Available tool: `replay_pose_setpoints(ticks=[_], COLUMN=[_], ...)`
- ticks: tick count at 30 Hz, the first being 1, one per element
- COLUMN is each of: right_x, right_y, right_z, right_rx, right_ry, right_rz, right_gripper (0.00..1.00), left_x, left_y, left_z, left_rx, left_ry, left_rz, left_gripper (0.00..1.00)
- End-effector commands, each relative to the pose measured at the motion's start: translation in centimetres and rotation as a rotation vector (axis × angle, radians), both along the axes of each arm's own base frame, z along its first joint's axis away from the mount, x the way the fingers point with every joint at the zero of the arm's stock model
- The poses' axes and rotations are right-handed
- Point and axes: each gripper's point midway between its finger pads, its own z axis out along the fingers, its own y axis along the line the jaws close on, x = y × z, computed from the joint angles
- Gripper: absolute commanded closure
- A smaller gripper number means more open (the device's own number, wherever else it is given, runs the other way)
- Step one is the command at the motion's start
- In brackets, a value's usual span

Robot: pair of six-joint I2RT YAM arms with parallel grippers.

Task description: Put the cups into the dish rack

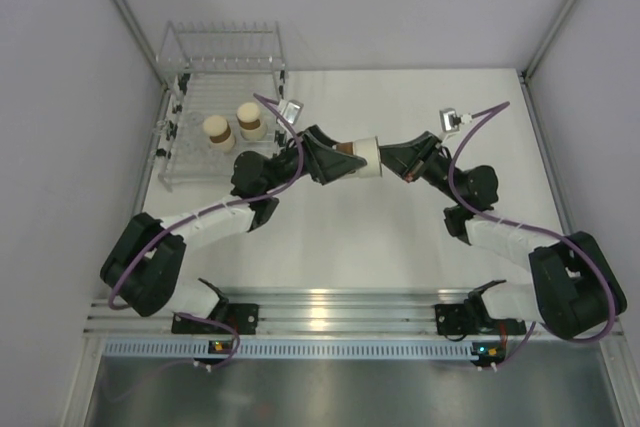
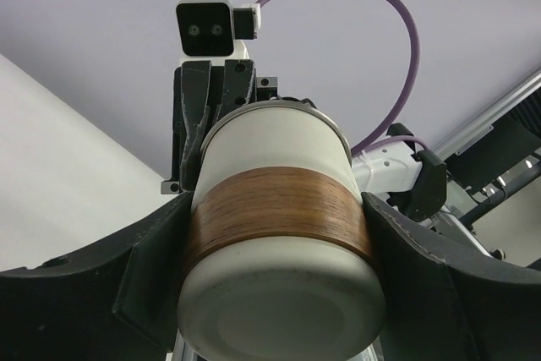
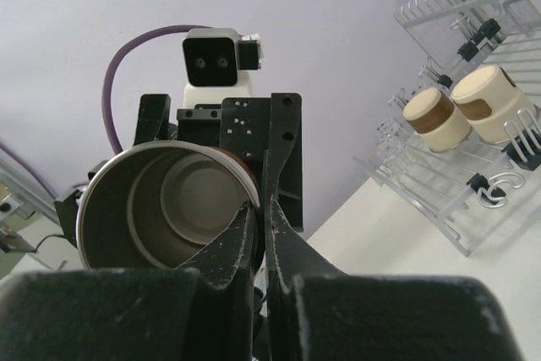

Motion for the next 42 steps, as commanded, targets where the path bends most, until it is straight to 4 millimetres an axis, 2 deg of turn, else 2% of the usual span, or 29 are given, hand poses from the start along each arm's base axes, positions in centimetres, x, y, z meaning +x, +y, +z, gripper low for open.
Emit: replay_pose_setpoints(ticks=[1,2,3,5,6,7,9,10,13,14,18,23,24,27,28,30,31,32,33,35,36,38,39,40,41,42], right_x=[0.0,0.2,0.3,0.2,0.4,0.4,0.7,0.8,1.0,1.1,1.2,1.2,1.2,1.3,1.4,1.7,1.6,1.6,1.8,1.7,1.5,1.7,1.4,1.6,1.7,1.5], right_y=[-1.2,-1.2,-1.3,-1.5,-1.6,-1.8,-2.0,-2.1,-2.1,-2.1,-1.9,-2.0,-2.1,-2.4,-2.5,-2.8,-3.0,-3.3,-3.5,-4.1,-4.3,-4.8,-5.0,-5.2,-5.4,-5.6], right_z=[2.1,1.7,1.7,1.7,1.4,1.5,1.2,1.2,1.0,0.9,0.6,0.2,0.4,0.3,0.2,-0.4,-0.1,-0.1,-0.6,0.0,-0.1,-0.2,0.5,-0.1,-0.1,0.4], right_rx=[0.022,0.008,0.001,-0.015,-0.027,-0.03,-0.047,-0.049,-0.054,-0.053,-0.045,-0.04,-0.039,-0.054,-0.065,-0.093,-0.103,-0.111,-0.132,-0.148,-0.164,-0.195,-0.195,-0.221,-0.228,-0.228], right_ry=[-0.123,-0.115,-0.115,-0.124,-0.111,-0.114,-0.107,-0.107,-0.104,-0.102,-0.101,-0.097,-0.099,-0.099,-0.103,-0.086,-0.1,-0.102,-0.08,-0.107,-0.095,-0.103,-0.123,-0.11,-0.109,-0.123], right_rz=[-0.083,-0.094,-0.101,-0.117,-0.124,-0.135,-0.153,-0.159,-0.164,-0.163,-0.15,-0.142,-0.145,-0.159,-0.17,-0.19,-0.206,-0.218,-0.228,-0.263,-0.272,-0.307,-0.321,-0.336,-0.347,-0.356], right_gripper=[0.98,0.97,0.96,0.94,0.91,0.89,0.83,0.82,0.74,0.71,0.67,0.65,0.65,0.65,0.65,0.65,0.64,0.64,0.64,0.64,0.64,0.64,0.64,0.64,0.63,0.63], left_x=[-3.3,-3.0,-2.3,-1.9,-1.6,-0.8,0.1,0.2,0.8,1.1,1.6,4.5,5.0,6.6,7.1,7.4,8.8,9.3,10.3,11.8,12.8,14.4,15.1,15.6,16.3,16.6], left_y=[0.5,0.4,-0.1,0.1,0.6,0.7,1.5,2.1,3.5,3.8,5.4,9.1,9.9,12.1,12.6,13.1,14.7,15.3,16.9,18.1,19.3,20.2,21.2,21.7,22.1,22.6], left_z=[2.5,2.6,1.2,1.5,2.4,0.8,1.6,1.1,2.0,1.5,1.6,1.2,0.3,-0.2,0.0,-0.8,-1.3,-1.6,-1.7,-2.8,-3.3,-4.9,-5.4,-5.3,-7.0,-7.5], left_rx=[-0.049,-0.038,0.029,0.089,0.1,0.189,0.223,0.281,0.33,0.361,0.405,0.527,0.577,0.63,0.625,0.635,0.627,0.619,0.602,0.621,0.637,0.685,0.707,0.723,0.77,0.802], left_ry=[-0.141,-0.147,-0.093,-0.165,-0.187,-0.189,-0.219,-0.24,-0.285,-0.273,-0.286,-0.248,-0.231,-0.186,-0.179,-0.139,-0.081,-0.054,-0.015,0.032,0.056,0.118,0.138,0.147,0.192,0.188], left_rz=[-0.06,-0.047,-0.036,0.024,0.079,0.123,0.217,0.246,0.339,0.353,0.443,0.68,0.708,0.8,0.814,0.777,0.808,0.805,0.82,0.832,0.852,0.846,0.863,0.873,0.867,0.877], left_gripper=[1.0,1.0,1.0,1.0,1.0,1.0,1.0,1.0,1.0,1.0,1.0,1.0,1.0,1.0,1.0,1.0,1.0,1.0,1.0,1.0,1.0,1.0,1.0,1.0,1.0,1.0])
